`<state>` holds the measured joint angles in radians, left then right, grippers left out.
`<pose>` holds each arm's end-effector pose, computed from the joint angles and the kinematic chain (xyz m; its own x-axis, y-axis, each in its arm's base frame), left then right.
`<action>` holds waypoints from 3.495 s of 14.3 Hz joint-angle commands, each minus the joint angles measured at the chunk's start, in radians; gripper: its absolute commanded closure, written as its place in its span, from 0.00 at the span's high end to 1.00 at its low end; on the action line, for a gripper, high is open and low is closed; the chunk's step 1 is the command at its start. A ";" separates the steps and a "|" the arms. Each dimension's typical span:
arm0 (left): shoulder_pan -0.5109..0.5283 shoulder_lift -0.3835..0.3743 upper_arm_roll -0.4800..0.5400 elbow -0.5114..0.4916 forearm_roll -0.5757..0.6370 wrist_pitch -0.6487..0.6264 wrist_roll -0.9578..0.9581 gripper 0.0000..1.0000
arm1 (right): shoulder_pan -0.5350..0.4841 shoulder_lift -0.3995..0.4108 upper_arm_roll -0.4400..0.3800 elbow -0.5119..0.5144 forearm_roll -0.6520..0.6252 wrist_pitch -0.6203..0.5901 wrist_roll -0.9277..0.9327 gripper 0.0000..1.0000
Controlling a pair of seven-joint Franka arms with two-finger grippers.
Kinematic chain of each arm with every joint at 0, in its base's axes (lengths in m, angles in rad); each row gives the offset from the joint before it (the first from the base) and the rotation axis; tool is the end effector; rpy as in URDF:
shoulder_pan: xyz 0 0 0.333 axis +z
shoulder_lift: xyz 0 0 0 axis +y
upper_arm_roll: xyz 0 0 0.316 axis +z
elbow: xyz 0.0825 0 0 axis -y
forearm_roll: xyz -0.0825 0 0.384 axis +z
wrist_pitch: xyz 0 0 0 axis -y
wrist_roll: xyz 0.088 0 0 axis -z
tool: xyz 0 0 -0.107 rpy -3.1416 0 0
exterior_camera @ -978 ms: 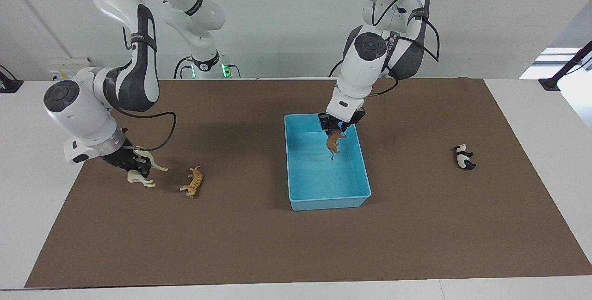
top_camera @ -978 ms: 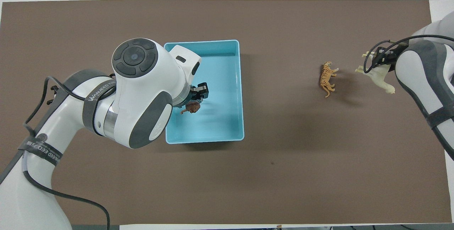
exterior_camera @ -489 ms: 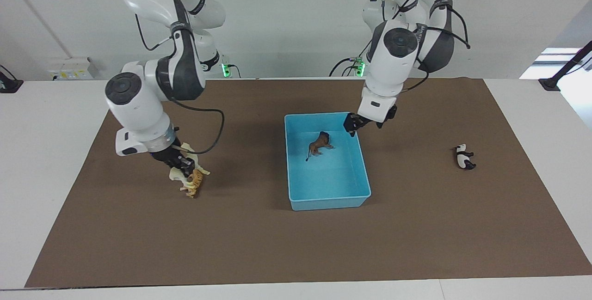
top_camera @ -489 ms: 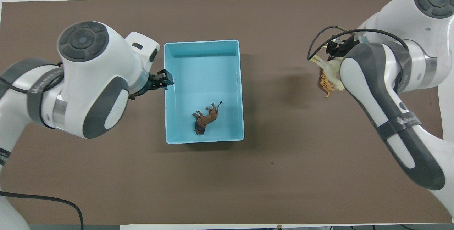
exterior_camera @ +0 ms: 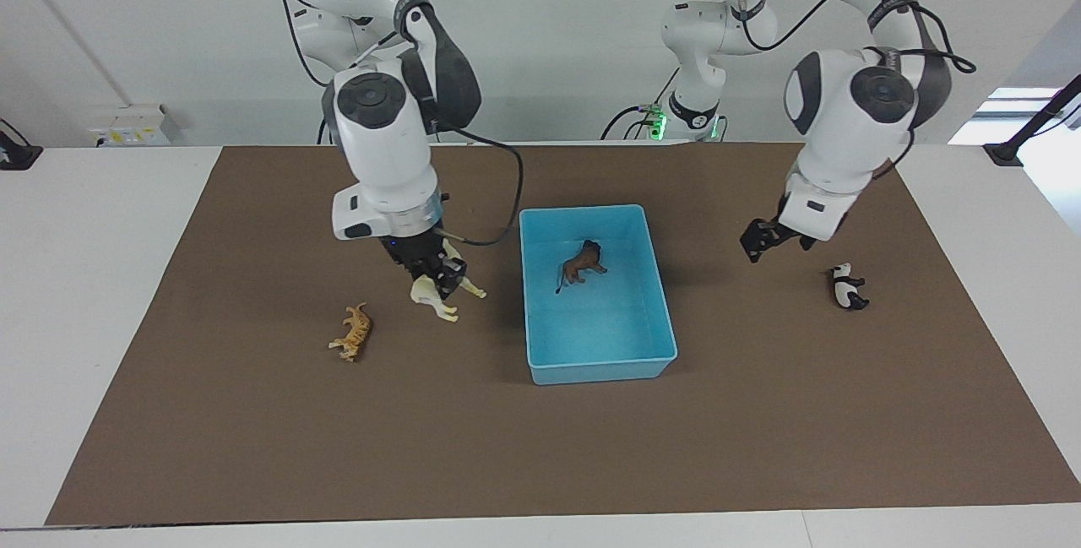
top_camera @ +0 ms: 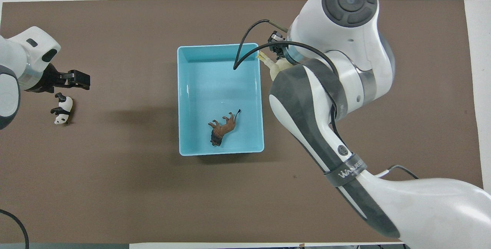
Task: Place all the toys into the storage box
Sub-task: 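Carry the cream horse into the box with the right gripper while the left gripper reaches, then grasp the panda with the left gripper while the right gripper grasps the tiger, then lower the panda into the box and open the left gripper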
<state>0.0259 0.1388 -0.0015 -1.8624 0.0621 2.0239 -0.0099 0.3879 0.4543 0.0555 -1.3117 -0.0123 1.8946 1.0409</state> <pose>0.5990 0.0182 0.4444 0.9997 0.0071 0.0225 0.0084 -0.9984 -0.0560 0.6418 0.2951 0.4927 0.8214 -0.5677 0.0545 -0.5593 -0.8206 -0.1174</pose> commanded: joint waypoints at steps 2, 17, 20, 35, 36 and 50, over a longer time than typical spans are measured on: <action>0.119 0.007 -0.015 -0.150 0.021 0.234 0.195 1.00 | 0.096 0.208 -0.016 0.233 -0.008 -0.009 0.036 0.00; 0.193 0.111 -0.012 -0.265 0.093 0.467 0.265 1.00 | 0.074 0.201 -0.036 0.227 -0.057 -0.057 -0.095 1.00; 0.198 0.111 -0.011 -0.320 0.093 0.507 0.260 1.00 | -0.058 0.161 -0.034 0.183 -0.046 -0.058 -0.414 1.00; -0.245 0.139 -0.025 0.222 -0.096 -0.133 -0.561 0.00 | -0.350 -0.106 -0.032 -0.601 0.048 0.398 -0.677 1.00; -0.291 0.140 -0.023 0.226 -0.125 -0.122 -0.650 0.00 | -0.346 -0.106 -0.032 -0.622 0.049 0.428 -0.673 1.00; -0.469 0.082 -0.017 0.133 -0.133 -0.060 -0.770 1.00 | -0.343 -0.088 -0.034 -0.601 0.048 0.463 -0.717 0.00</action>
<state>-0.4490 0.2653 -0.0298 -1.7468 -0.0675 2.0574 -0.7887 0.0519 0.3849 0.0106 -1.9258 0.0191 2.3798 0.3512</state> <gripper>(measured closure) 0.022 0.674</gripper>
